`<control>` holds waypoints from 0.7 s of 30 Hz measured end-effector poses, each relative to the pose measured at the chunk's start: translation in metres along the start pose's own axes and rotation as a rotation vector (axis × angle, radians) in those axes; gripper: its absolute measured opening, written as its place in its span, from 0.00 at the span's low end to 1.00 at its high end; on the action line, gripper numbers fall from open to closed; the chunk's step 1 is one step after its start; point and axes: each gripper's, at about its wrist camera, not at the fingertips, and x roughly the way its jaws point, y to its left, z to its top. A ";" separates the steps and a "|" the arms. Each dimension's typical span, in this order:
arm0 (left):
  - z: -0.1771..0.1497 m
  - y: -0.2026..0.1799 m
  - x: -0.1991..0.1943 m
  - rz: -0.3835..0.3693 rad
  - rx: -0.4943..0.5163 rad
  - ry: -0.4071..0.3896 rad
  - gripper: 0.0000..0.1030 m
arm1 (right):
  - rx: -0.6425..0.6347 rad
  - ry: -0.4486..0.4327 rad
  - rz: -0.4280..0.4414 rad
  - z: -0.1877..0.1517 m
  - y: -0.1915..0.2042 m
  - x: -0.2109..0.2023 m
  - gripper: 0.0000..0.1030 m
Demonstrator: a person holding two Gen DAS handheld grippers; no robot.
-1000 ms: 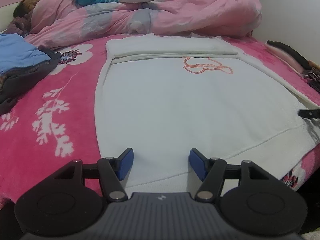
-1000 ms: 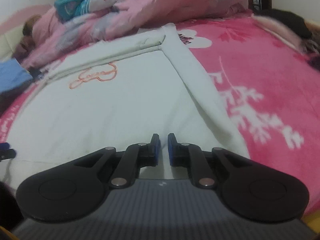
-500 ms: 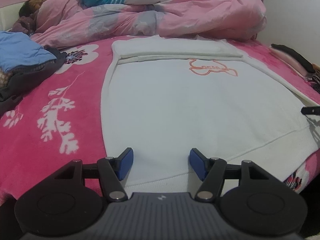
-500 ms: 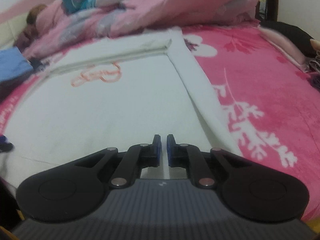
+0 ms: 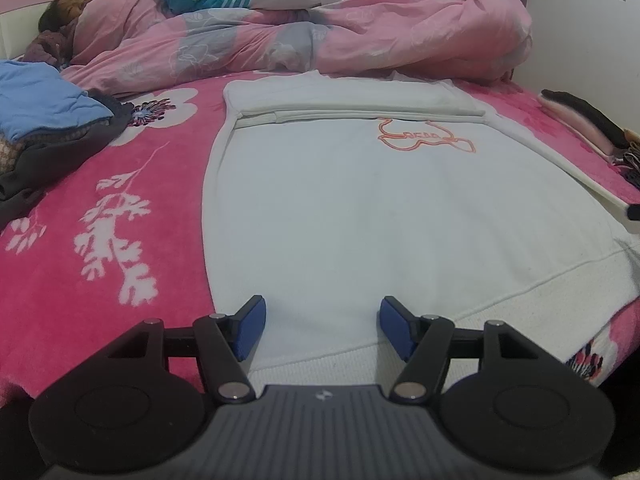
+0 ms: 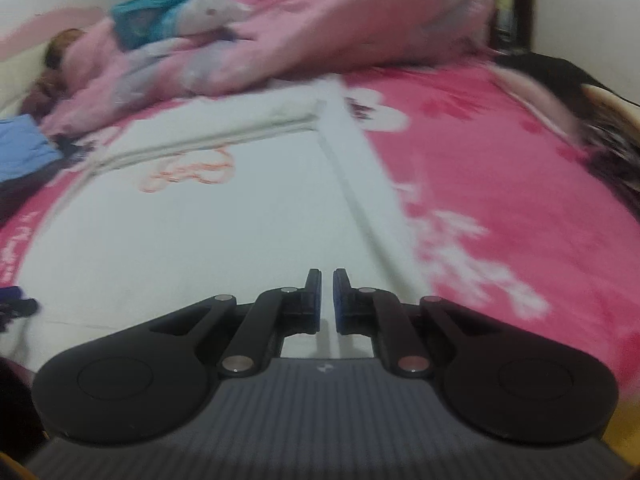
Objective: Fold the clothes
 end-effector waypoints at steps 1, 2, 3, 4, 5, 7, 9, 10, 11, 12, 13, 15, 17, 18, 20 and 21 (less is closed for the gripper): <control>0.000 0.000 0.000 -0.001 -0.001 -0.001 0.63 | -0.002 0.010 0.010 -0.001 0.003 0.006 0.05; 0.000 0.001 0.000 -0.003 -0.003 -0.001 0.63 | -0.002 0.021 0.018 -0.002 0.005 0.013 0.04; 0.000 0.001 0.000 -0.005 -0.004 -0.002 0.63 | 0.001 0.036 0.005 -0.004 0.004 0.018 0.04; 0.000 0.001 0.001 -0.006 -0.006 -0.002 0.63 | 0.005 0.054 -0.028 -0.009 0.000 0.020 0.04; -0.001 0.001 0.000 -0.008 -0.007 -0.003 0.63 | 0.016 0.068 -0.066 -0.017 -0.008 0.019 0.03; -0.001 0.002 0.000 -0.012 -0.007 -0.005 0.63 | 0.073 0.061 -0.064 -0.024 -0.025 0.004 0.02; -0.002 0.003 0.001 -0.017 -0.008 -0.008 0.64 | 0.115 0.063 -0.093 -0.026 -0.035 -0.013 0.03; -0.002 0.004 0.001 -0.019 -0.009 -0.009 0.64 | 0.115 0.058 -0.115 -0.025 -0.037 -0.020 0.04; -0.002 0.004 0.001 -0.020 -0.010 -0.010 0.64 | 0.121 0.052 -0.112 -0.022 -0.036 -0.025 0.04; -0.002 0.004 0.001 -0.020 -0.010 -0.010 0.64 | 0.128 0.045 -0.105 -0.020 -0.034 -0.029 0.06; -0.002 0.004 0.001 -0.021 -0.010 -0.011 0.64 | 0.128 0.033 -0.082 -0.016 -0.029 -0.030 0.06; -0.003 0.005 0.000 -0.021 -0.011 -0.012 0.64 | 0.105 0.008 0.001 -0.004 -0.009 -0.023 0.06; -0.003 0.005 0.000 -0.022 -0.012 -0.013 0.64 | 0.087 0.009 0.100 0.003 0.015 -0.008 0.06; -0.003 0.005 -0.001 -0.021 -0.010 -0.011 0.64 | 0.074 0.018 0.153 0.005 0.029 0.002 0.06; -0.003 0.006 -0.002 -0.019 -0.008 -0.009 0.64 | 0.045 0.046 0.211 0.003 0.053 0.020 0.06; -0.003 0.006 -0.003 -0.018 -0.008 -0.009 0.64 | 0.041 0.065 0.228 -0.001 0.061 0.026 0.06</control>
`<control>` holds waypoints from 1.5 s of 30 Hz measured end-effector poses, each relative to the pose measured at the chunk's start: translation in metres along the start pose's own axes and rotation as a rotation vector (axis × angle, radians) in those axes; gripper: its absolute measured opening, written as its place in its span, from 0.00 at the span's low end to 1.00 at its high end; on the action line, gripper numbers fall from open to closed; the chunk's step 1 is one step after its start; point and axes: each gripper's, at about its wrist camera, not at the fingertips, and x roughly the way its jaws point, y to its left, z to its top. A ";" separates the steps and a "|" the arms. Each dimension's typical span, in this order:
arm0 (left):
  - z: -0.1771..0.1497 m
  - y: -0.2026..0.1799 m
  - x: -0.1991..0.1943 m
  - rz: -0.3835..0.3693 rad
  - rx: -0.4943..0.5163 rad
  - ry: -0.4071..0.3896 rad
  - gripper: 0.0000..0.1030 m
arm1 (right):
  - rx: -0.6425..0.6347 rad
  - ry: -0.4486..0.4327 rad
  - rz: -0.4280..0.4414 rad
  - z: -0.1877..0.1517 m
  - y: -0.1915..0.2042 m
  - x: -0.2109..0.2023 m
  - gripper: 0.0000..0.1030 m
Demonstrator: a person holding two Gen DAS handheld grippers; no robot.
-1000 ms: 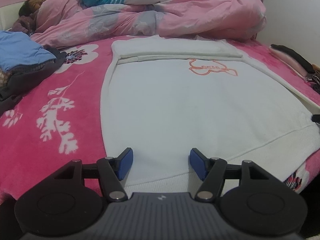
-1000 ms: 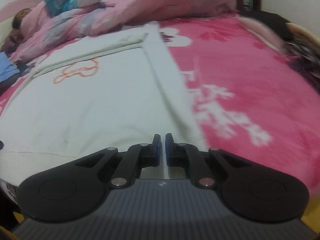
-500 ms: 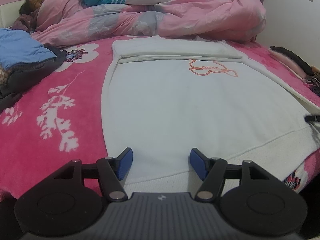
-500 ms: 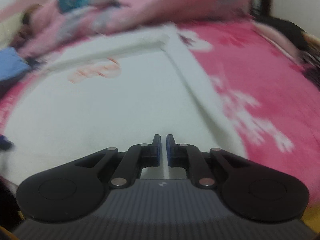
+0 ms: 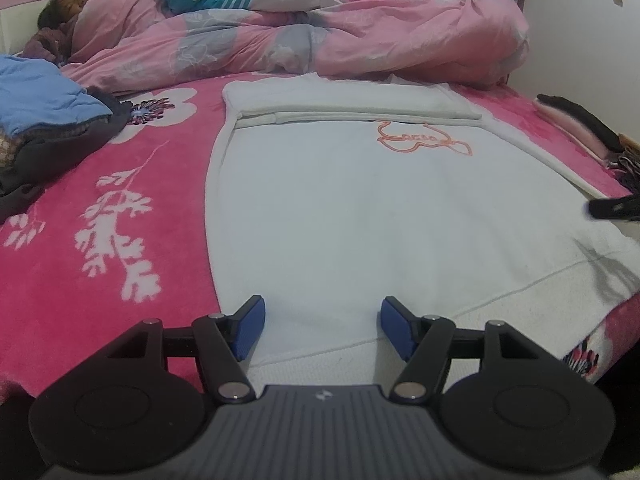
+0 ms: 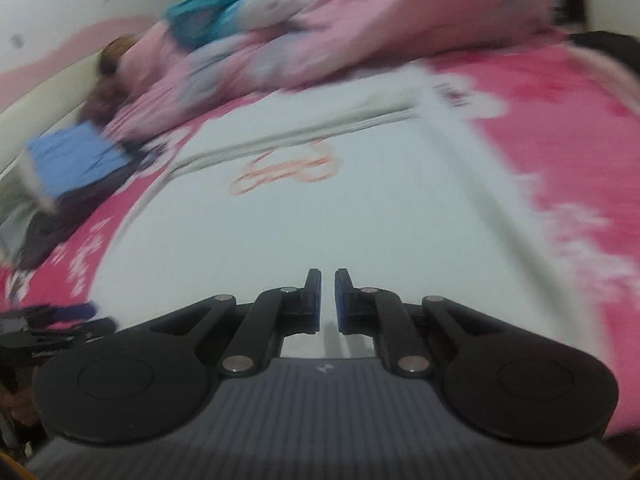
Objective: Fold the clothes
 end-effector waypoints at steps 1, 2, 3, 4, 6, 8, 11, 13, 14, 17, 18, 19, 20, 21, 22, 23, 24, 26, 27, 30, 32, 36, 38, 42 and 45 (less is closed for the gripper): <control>-0.001 0.001 -0.001 0.000 -0.001 0.000 0.64 | 0.004 0.025 0.007 -0.006 0.003 0.007 0.06; -0.001 0.001 -0.003 -0.001 -0.002 -0.001 0.64 | 0.008 0.050 0.013 -0.013 0.005 0.014 0.06; -0.002 0.002 -0.003 -0.003 -0.003 -0.001 0.64 | 0.014 0.063 0.010 -0.020 0.005 0.016 0.06; -0.002 0.003 -0.004 -0.003 -0.002 -0.001 0.64 | 0.021 0.049 0.010 -0.027 0.003 0.014 0.06; -0.003 0.003 -0.004 -0.003 -0.001 -0.001 0.64 | 0.043 0.033 0.018 -0.033 0.002 0.006 0.06; -0.003 0.004 -0.004 -0.002 -0.010 -0.002 0.64 | 0.069 0.038 0.023 -0.035 0.000 0.002 0.06; -0.006 0.004 -0.006 0.003 -0.029 -0.011 0.64 | 0.061 0.050 0.015 -0.040 0.000 -0.002 0.06; -0.009 0.005 -0.008 0.004 -0.036 -0.018 0.65 | 0.053 0.056 0.007 -0.044 0.002 -0.004 0.06; -0.011 0.006 -0.008 0.003 -0.034 -0.021 0.65 | 0.056 0.056 0.006 -0.045 0.001 -0.004 0.06; -0.011 0.008 -0.011 0.002 -0.031 -0.020 0.64 | 0.065 0.057 0.001 -0.045 0.000 -0.004 0.06; -0.010 0.009 -0.013 0.004 -0.033 -0.019 0.64 | 0.064 0.059 -0.003 -0.044 0.000 -0.003 0.06; -0.010 0.010 -0.015 0.008 -0.037 -0.017 0.63 | 0.054 0.057 -0.007 -0.044 0.001 -0.003 0.06; -0.010 0.012 -0.017 0.012 -0.040 -0.014 0.63 | 0.044 0.054 -0.012 -0.045 0.003 -0.003 0.06; -0.010 0.014 -0.019 0.014 -0.047 -0.014 0.63 | 0.036 0.052 -0.015 -0.046 0.004 -0.003 0.06; -0.010 0.015 -0.021 0.011 -0.058 -0.014 0.63 | 0.030 0.050 -0.014 -0.046 0.003 -0.003 0.06; -0.008 0.017 -0.023 0.007 -0.073 -0.016 0.63 | 0.024 0.049 -0.012 -0.046 0.003 -0.003 0.06; -0.007 0.019 -0.025 0.003 -0.088 -0.019 0.63 | 0.021 0.049 -0.010 -0.046 0.002 -0.003 0.06; -0.002 0.016 -0.024 -0.008 -0.084 -0.030 0.63 | 0.020 0.053 -0.005 -0.045 0.001 -0.002 0.06; 0.001 0.015 -0.023 -0.014 -0.080 -0.035 0.63 | 0.019 0.055 -0.004 -0.044 0.001 -0.002 0.06; 0.009 0.011 -0.021 -0.032 -0.068 -0.052 0.63 | 0.021 0.054 -0.006 -0.045 0.002 -0.003 0.06; 0.016 0.003 -0.015 -0.039 -0.033 -0.051 0.63 | 0.020 0.047 -0.007 -0.046 0.002 -0.003 0.07; 0.022 -0.014 0.000 -0.046 0.031 -0.042 0.63 | 0.012 0.038 -0.013 -0.048 0.004 -0.003 0.07; 0.022 -0.021 0.006 -0.049 0.052 -0.028 0.63 | 0.005 0.038 -0.018 -0.047 0.005 -0.003 0.07; 0.014 -0.029 0.015 -0.027 0.086 0.016 0.63 | -0.008 0.037 -0.026 -0.047 0.006 -0.003 0.07; 0.010 -0.028 0.012 -0.025 0.088 0.012 0.63 | -0.008 0.032 -0.026 -0.048 0.007 -0.004 0.07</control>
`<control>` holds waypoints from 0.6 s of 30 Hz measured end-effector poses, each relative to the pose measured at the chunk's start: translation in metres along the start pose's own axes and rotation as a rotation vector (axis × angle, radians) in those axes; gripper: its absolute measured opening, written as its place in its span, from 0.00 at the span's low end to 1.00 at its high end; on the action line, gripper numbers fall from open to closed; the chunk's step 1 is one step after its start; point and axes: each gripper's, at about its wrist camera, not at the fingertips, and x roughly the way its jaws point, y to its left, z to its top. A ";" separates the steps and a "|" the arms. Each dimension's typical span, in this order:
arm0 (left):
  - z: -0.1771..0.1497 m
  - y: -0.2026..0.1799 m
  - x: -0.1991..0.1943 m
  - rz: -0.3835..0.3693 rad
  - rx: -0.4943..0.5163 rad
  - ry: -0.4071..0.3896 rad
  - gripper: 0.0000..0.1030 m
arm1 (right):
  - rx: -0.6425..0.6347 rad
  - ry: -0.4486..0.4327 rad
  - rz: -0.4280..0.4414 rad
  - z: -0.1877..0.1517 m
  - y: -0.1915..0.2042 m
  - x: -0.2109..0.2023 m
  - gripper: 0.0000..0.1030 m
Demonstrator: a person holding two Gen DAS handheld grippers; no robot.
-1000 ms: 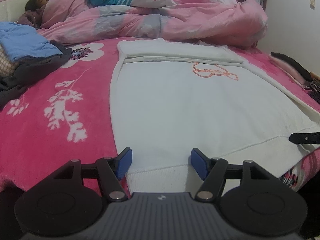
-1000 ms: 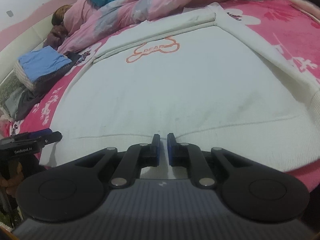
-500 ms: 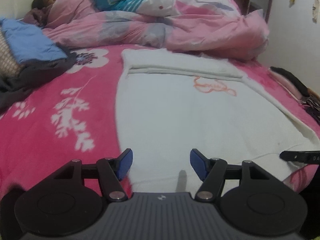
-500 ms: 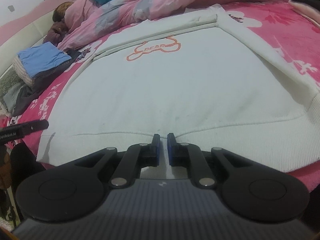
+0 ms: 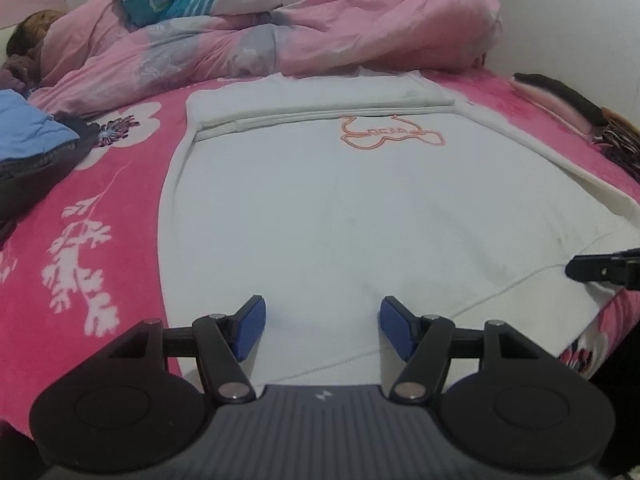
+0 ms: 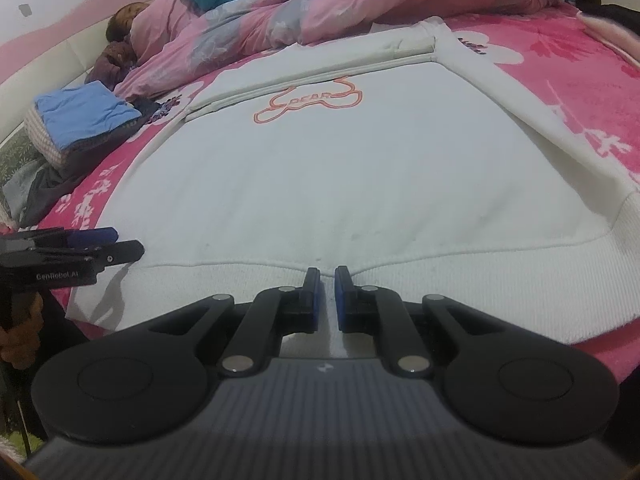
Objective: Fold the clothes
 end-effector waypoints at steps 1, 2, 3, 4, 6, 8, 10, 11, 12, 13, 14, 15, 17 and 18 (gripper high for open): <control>-0.001 0.001 -0.001 -0.001 -0.004 0.001 0.63 | 0.000 0.001 0.000 0.000 0.000 0.000 0.07; -0.001 0.001 -0.001 -0.001 -0.006 0.002 0.63 | -0.001 0.002 -0.001 0.000 0.000 0.000 0.07; -0.001 0.001 -0.001 0.000 -0.008 0.002 0.63 | -0.002 0.003 -0.001 0.001 0.000 0.000 0.07; -0.001 0.001 -0.002 0.000 -0.010 0.003 0.64 | -0.003 0.004 -0.001 0.002 0.000 0.000 0.07; -0.002 0.001 -0.003 0.003 -0.008 0.005 0.64 | -0.002 0.003 -0.002 0.001 0.000 0.000 0.07; -0.002 0.000 -0.003 0.006 -0.009 0.008 0.64 | -0.002 0.002 -0.003 0.001 0.000 0.000 0.07; -0.002 0.001 -0.003 0.006 -0.010 0.010 0.64 | -0.002 0.001 -0.003 0.002 0.000 0.001 0.07; -0.002 0.001 -0.004 0.006 -0.012 0.011 0.64 | -0.003 0.001 -0.004 0.001 0.000 0.000 0.07; -0.002 0.001 -0.004 0.006 -0.013 0.012 0.64 | -0.004 0.001 -0.002 0.002 -0.001 0.001 0.07; -0.002 0.002 -0.004 0.006 -0.014 0.012 0.64 | -0.004 0.000 -0.003 0.002 -0.001 0.001 0.07; -0.002 0.002 -0.004 0.006 -0.014 0.013 0.64 | -0.005 0.000 -0.004 0.002 -0.001 0.000 0.07; -0.002 0.002 -0.004 0.006 -0.014 0.013 0.64 | -0.005 0.000 -0.004 0.001 -0.001 0.000 0.07; -0.002 0.002 -0.004 0.007 -0.015 0.014 0.64 | -0.005 -0.001 -0.005 0.001 -0.001 0.000 0.07; -0.003 0.002 -0.004 0.007 -0.016 0.015 0.64 | -0.005 -0.001 -0.005 0.001 -0.001 0.000 0.07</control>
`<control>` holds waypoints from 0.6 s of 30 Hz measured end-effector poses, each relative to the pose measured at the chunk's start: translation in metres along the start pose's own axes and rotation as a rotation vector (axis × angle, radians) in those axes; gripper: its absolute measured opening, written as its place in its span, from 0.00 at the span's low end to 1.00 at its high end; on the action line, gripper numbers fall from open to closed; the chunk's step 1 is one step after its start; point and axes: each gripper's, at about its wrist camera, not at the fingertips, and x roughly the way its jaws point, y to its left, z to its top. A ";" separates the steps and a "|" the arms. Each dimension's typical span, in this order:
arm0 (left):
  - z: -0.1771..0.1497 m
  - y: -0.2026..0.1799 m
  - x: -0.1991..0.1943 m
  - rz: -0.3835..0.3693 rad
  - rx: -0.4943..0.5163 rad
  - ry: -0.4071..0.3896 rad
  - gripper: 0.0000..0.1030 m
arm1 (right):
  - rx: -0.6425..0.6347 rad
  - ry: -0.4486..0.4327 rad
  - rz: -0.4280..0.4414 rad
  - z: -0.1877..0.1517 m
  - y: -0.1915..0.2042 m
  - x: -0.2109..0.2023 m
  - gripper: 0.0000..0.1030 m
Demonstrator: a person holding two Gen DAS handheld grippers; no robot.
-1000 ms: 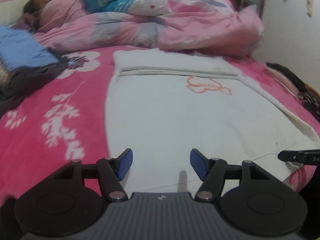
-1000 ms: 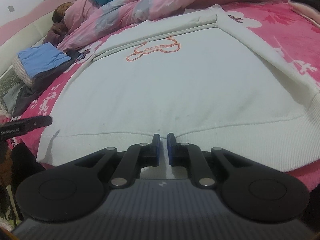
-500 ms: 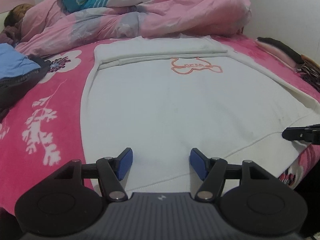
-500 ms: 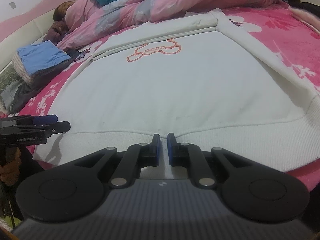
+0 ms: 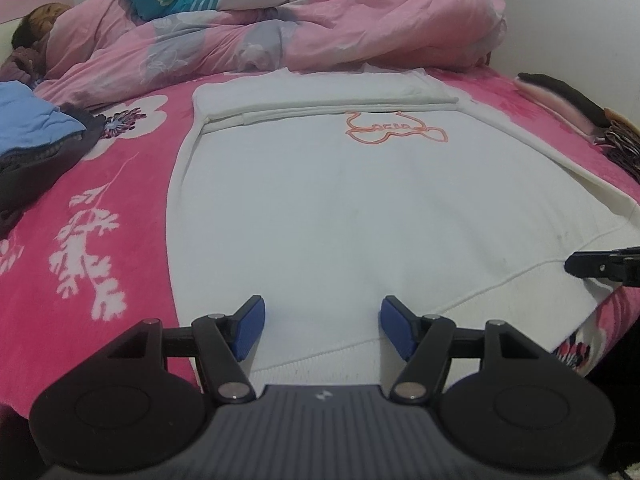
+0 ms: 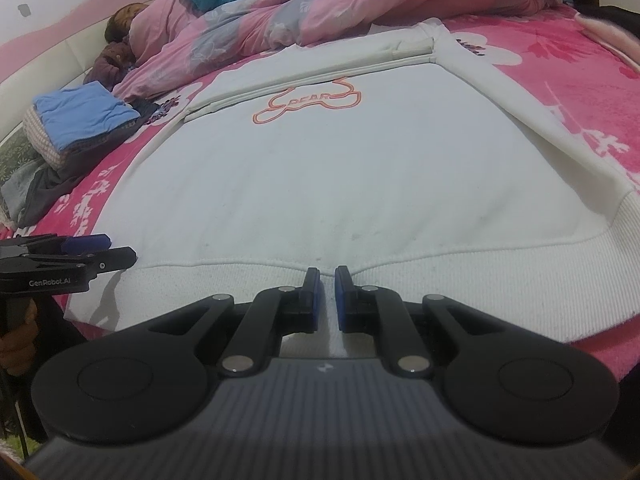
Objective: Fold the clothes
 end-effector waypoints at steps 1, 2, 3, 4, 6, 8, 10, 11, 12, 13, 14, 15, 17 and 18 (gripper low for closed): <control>0.000 0.000 0.000 0.000 -0.001 0.000 0.64 | 0.000 0.000 0.000 0.000 0.000 0.000 0.07; 0.000 0.000 0.000 0.001 -0.002 0.001 0.64 | -0.001 0.001 0.000 0.000 0.000 0.000 0.07; 0.000 0.000 0.000 0.002 -0.002 0.001 0.64 | -0.002 0.001 0.000 0.000 0.000 0.000 0.07; -0.001 -0.001 0.000 0.003 -0.001 0.002 0.64 | 0.000 0.001 0.000 0.000 0.000 0.000 0.07; -0.001 -0.001 0.000 0.004 0.000 0.003 0.64 | 0.004 -0.001 0.001 0.000 0.000 0.000 0.07; -0.001 -0.001 -0.001 0.005 0.000 0.005 0.64 | 0.006 -0.002 0.001 0.000 0.000 0.000 0.07; -0.001 -0.001 -0.001 0.006 -0.002 0.006 0.65 | 0.005 -0.003 0.002 0.000 0.000 0.000 0.07; -0.001 -0.001 -0.001 0.007 -0.002 0.007 0.65 | 0.005 -0.003 0.002 0.000 0.001 0.000 0.07; -0.001 -0.001 -0.002 0.008 -0.003 0.007 0.65 | 0.005 -0.003 0.002 0.000 0.001 0.000 0.07; -0.001 -0.001 -0.002 0.010 -0.004 0.008 0.65 | 0.006 -0.003 0.002 0.000 0.000 0.000 0.07; -0.001 -0.001 -0.002 0.012 -0.004 0.008 0.65 | 0.008 -0.002 0.003 0.000 0.000 0.000 0.07; -0.001 -0.002 -0.003 0.013 -0.003 0.009 0.65 | 0.009 -0.002 0.005 0.000 0.000 0.000 0.07; -0.001 -0.002 -0.003 0.016 -0.003 0.012 0.65 | 0.012 -0.002 0.006 0.000 0.000 0.000 0.07; -0.001 -0.002 -0.003 0.017 -0.003 0.014 0.65 | 0.013 -0.003 0.007 -0.001 0.000 0.000 0.07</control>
